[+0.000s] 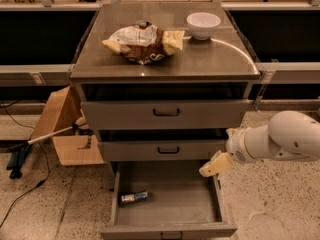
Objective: Pick redbull can from bottom drawer and place on counter
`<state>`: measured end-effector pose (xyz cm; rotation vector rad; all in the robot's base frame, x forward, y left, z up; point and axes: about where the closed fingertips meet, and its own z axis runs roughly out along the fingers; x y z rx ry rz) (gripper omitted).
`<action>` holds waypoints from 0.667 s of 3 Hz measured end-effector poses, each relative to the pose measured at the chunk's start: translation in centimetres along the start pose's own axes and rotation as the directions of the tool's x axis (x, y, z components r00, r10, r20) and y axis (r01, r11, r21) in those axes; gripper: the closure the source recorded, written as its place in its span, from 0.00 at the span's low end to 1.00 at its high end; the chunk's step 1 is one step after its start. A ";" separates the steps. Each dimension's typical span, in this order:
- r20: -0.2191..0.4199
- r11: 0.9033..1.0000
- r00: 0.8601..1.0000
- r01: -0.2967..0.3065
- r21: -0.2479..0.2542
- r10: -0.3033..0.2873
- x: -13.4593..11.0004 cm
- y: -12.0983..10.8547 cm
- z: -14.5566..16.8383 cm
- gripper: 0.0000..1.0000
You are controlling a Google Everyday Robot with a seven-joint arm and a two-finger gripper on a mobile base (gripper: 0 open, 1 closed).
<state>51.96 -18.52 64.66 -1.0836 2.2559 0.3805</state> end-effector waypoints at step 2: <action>-0.037 0.998 0.998 -0.042 -0.041 0.041 2.3 1.0 2.5 0.00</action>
Offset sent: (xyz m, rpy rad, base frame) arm -0.0081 0.0042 -0.0295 0.0072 0.0597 -0.0056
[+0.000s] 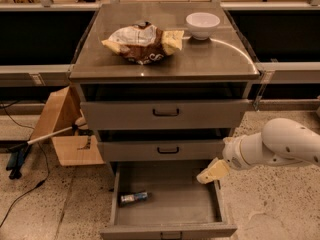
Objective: Pick redbull can from bottom drawer and place on counter
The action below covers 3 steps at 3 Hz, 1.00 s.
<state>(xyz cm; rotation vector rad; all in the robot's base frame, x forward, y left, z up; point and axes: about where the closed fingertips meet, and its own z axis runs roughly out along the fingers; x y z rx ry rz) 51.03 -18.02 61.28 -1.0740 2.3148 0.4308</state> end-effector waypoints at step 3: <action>0.011 0.968 0.982 0.189 -0.163 -0.190 1.7 1.1 6.4 0.00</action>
Offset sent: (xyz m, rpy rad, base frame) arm 0.0052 0.0198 -0.0565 -0.0216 0.0004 0.2082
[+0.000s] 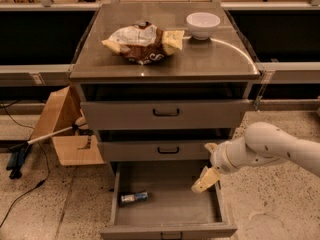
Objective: Pick redbull can from bottom drawer and place on counter
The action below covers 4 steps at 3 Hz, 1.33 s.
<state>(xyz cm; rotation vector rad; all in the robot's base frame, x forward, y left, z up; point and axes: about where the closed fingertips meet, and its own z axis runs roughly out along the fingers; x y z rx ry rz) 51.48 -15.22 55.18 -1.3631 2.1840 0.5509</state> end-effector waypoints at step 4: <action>-0.023 0.990 0.998 -0.053 -0.131 0.050 4.5 0.6 10.4 0.00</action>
Offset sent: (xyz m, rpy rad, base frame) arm -0.0026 0.0117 -0.0328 0.0065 0.0296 0.0872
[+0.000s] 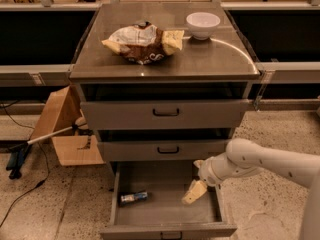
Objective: Pick redbull can from bottom drawer and place on counter
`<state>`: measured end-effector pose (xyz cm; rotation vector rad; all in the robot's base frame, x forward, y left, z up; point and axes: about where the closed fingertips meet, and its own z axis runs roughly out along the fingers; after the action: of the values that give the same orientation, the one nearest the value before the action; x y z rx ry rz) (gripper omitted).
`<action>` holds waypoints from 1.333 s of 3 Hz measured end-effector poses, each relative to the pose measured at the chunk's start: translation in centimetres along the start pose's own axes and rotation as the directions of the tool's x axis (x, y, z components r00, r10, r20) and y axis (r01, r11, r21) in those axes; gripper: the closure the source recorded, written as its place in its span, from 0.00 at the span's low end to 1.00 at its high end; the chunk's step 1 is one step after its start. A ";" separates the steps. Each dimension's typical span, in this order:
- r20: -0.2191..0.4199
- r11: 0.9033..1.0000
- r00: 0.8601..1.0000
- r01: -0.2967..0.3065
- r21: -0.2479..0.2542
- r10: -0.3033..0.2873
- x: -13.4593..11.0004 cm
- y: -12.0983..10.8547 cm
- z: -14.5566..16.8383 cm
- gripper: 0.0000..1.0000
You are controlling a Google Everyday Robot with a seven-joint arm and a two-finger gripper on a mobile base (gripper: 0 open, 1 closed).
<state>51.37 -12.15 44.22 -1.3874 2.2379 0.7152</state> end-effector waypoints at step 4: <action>0.028 0.979 0.995 -0.099 0.180 0.096 2.7 -3.0 4.0 0.00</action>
Offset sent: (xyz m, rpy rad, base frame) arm 0.0102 -0.0151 -0.0857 -0.1064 -0.0778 -0.3277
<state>53.27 -12.69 38.90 -1.1865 2.3057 0.5372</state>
